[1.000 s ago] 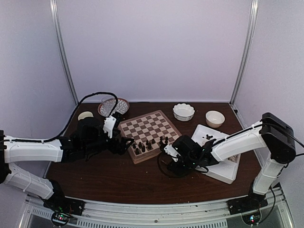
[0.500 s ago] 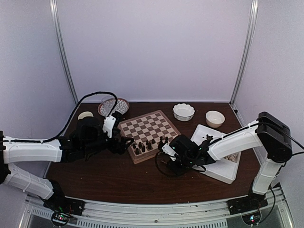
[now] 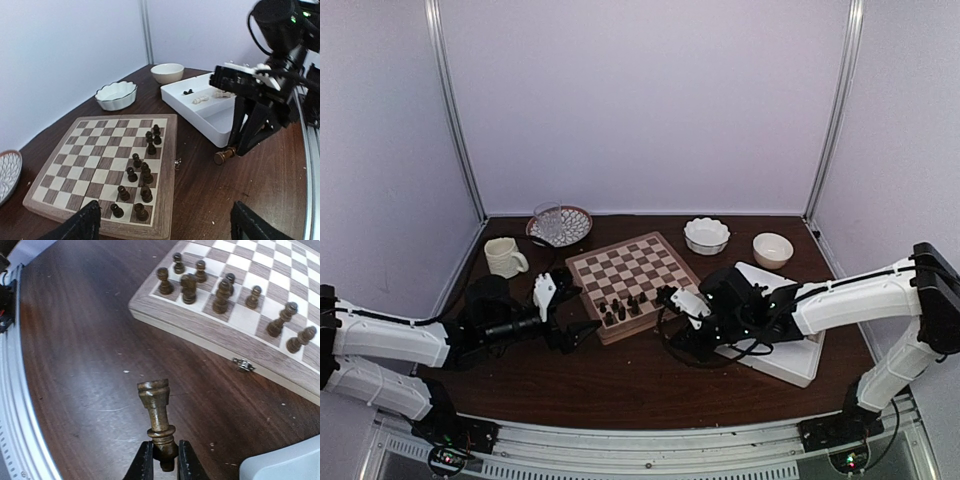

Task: Set up the chess pieces on the board
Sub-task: Pick up the queen from the center of the board, then pass from the right arm to the left

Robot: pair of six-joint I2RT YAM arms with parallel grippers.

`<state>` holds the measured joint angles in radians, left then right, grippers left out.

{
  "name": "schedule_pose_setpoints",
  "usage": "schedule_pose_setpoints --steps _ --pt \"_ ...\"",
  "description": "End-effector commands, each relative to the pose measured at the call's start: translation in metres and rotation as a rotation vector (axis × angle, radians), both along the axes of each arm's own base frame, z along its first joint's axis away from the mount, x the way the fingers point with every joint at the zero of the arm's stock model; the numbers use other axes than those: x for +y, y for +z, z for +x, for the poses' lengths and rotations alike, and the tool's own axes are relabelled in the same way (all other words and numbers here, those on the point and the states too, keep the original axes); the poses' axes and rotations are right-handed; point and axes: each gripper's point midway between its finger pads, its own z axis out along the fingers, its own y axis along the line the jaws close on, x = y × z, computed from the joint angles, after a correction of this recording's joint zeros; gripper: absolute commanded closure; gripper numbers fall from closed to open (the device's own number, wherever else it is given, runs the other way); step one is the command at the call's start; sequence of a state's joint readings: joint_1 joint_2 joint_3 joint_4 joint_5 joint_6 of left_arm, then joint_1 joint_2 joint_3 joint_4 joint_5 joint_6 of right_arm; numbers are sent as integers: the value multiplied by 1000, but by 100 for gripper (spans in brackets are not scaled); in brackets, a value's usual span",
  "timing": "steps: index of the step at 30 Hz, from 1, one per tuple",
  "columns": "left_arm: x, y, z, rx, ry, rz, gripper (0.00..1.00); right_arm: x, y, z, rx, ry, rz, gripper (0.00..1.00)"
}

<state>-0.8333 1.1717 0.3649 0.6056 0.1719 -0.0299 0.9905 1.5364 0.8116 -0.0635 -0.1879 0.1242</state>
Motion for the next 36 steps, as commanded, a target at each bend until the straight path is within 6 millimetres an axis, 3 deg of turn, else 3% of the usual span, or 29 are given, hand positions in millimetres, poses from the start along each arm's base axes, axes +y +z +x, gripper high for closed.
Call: schedule_pose_setpoints --steps 1,11,22,32,36 --pt "-21 38 -32 -337 -228 -54 11 16 23 -33 118 142 116 89" --pt "-55 -11 -78 -444 -529 176 18 30 38 -63 210 287 239 89" --pt "-79 -44 -94 -445 -631 325 24 42 40 -79 280 381 291 89" --pt "-86 -46 -99 -444 -643 332 28 49 37 -86 316 425 299 89" --pt "-87 -46 -99 -446 -644 333 36 50 38 -87 318 434 307 89"
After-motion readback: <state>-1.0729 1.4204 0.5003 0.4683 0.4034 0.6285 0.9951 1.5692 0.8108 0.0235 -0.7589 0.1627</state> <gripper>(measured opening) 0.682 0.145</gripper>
